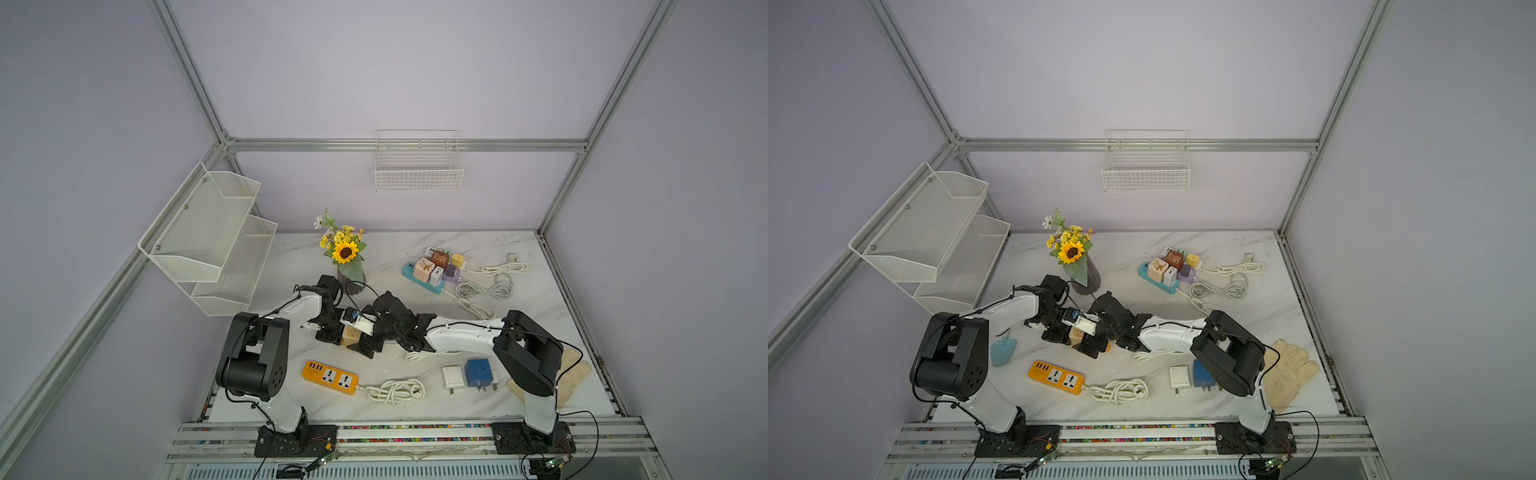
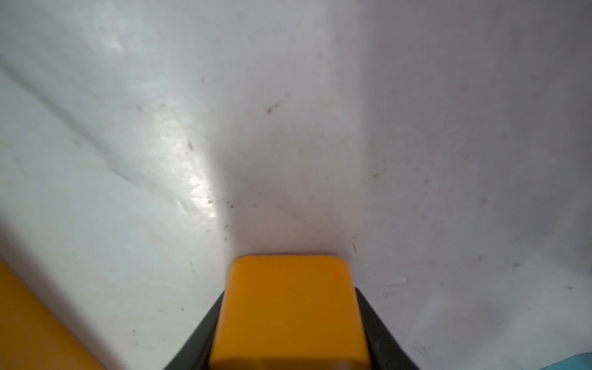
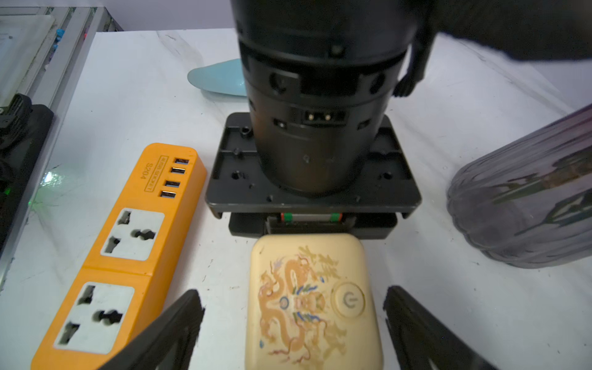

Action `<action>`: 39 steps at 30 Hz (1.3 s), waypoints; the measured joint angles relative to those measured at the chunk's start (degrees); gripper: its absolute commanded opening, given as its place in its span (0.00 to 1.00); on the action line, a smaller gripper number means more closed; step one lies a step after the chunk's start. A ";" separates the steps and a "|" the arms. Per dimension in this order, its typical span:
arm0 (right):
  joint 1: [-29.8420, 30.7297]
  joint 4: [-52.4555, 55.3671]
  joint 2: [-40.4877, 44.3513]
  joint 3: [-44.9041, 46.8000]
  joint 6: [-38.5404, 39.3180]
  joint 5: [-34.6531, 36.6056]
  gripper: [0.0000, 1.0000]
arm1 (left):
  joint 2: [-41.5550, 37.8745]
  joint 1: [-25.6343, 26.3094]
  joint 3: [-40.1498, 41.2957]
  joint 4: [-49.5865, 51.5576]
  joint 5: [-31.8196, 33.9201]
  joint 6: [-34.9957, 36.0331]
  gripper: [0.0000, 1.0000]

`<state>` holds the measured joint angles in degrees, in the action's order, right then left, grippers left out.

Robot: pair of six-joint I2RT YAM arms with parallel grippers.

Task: Pull the plug off the socket
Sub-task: Remove the plug from the socket.

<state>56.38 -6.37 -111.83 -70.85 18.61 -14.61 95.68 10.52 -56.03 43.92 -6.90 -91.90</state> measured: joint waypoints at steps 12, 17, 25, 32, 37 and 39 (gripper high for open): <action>0.00 0.83 -3.28 -2.93 -2.03 0.83 0.78 | 0.00 0.00 0.00 0.00 0.00 0.02 0.00; 0.00 2.10 -4.63 -4.26 -3.06 1.57 0.71 | 0.00 0.00 0.02 0.02 0.00 0.02 0.00; 0.00 4.83 -4.96 -5.27 -3.10 2.14 0.50 | 0.00 0.00 0.00 0.20 0.09 0.98 0.00; 0.04 7.98 -4.96 -6.88 -2.97 2.27 0.35 | 0.00 0.07 0.00 0.42 0.07 1.46 0.00; 0.15 11.04 -4.96 -8.37 -3.13 1.33 0.33 | 0.02 0.20 0.00 1.03 -0.07 1.51 0.00; 0.15 12.57 -4.96 -9.03 -3.50 0.55 0.33 | 0.04 0.28 0.02 1.57 -0.31 1.49 0.00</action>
<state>56.53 6.20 -116.79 -79.88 15.11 -14.06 95.72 10.81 -56.01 45.50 -7.20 -90.41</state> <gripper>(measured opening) 0.625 0.507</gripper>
